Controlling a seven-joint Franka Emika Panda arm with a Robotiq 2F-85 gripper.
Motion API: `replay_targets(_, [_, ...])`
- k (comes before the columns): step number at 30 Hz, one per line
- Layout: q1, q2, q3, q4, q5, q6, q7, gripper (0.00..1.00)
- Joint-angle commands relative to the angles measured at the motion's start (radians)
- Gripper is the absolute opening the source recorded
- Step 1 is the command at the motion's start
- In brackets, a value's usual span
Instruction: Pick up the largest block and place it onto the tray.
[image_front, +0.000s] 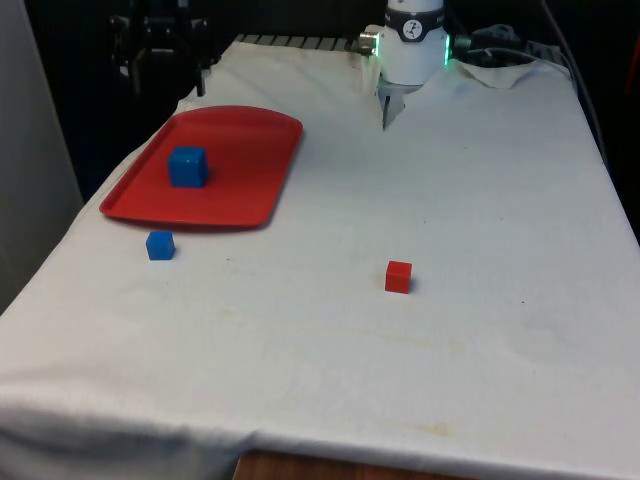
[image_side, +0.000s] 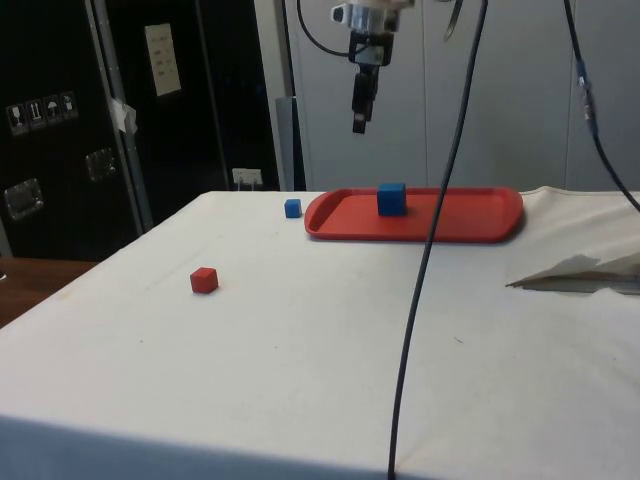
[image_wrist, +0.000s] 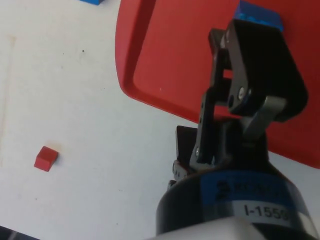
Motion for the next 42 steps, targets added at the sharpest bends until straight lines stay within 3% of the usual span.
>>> replay_targets(1, [0.024,0.002,-0.018,-0.005,-0.018,0.006,0.019,1.0])
replay_targets(3, [0.032,0.003,-0.018,0.004,-0.037,0.005,0.037,1.0])
replay_targets(4, [0.011,0.0,-0.001,0.012,-0.027,0.0,0.026,1.0])
replay_targets(5, [0.034,0.003,-0.019,0.007,-0.044,0.005,0.044,1.0])
replay_targets(12, [0.054,0.002,-0.019,0.03,-0.102,0.001,0.098,1.0])
replay_targets(13, [0.031,-0.001,0.0,0.036,-0.086,-0.001,0.082,1.0])
replay_targets(14, [0.056,0.001,-0.019,0.034,-0.11,0.0,0.106,1.0])
replay_targets(20, [0.074,-0.002,-0.018,0.057,-0.161,-0.006,0.156,1.0])
replay_targets(21, [0.052,-0.004,0.0,0.061,-0.147,-0.003,0.14,1.0])
replay_targets(22, [0.077,-0.003,-0.017,0.061,-0.169,-0.007,0.164,1.0])
replay_targets(30, [0.095,-0.006,-0.01,0.098,-0.225,-0.027,0.231,1.0])
replay_targets(31, [0.075,-0.007,0.007,0.104,-0.213,-0.025,0.218,1.0])
replay_targets(32, [0.098,-0.006,-0.009,0.104,-0.229,-0.03,0.239,1.0])
replay_targets(39, [0.114,-0.007,0.001,0.147,-0.267,-0.062,0.297,1.0])
replay_targets(40, [0.095,-0.007,0.016,0.154,-0.257,-0.062,0.286,1.0])
replay_targets(41, [0.116,-0.007,0.004,0.158,-0.275,-0.07,0.308,1.0])
replay_targets(42, [0.117,-0.007,0.006,0.165,-0.279,-0.075,0.316,1.0])
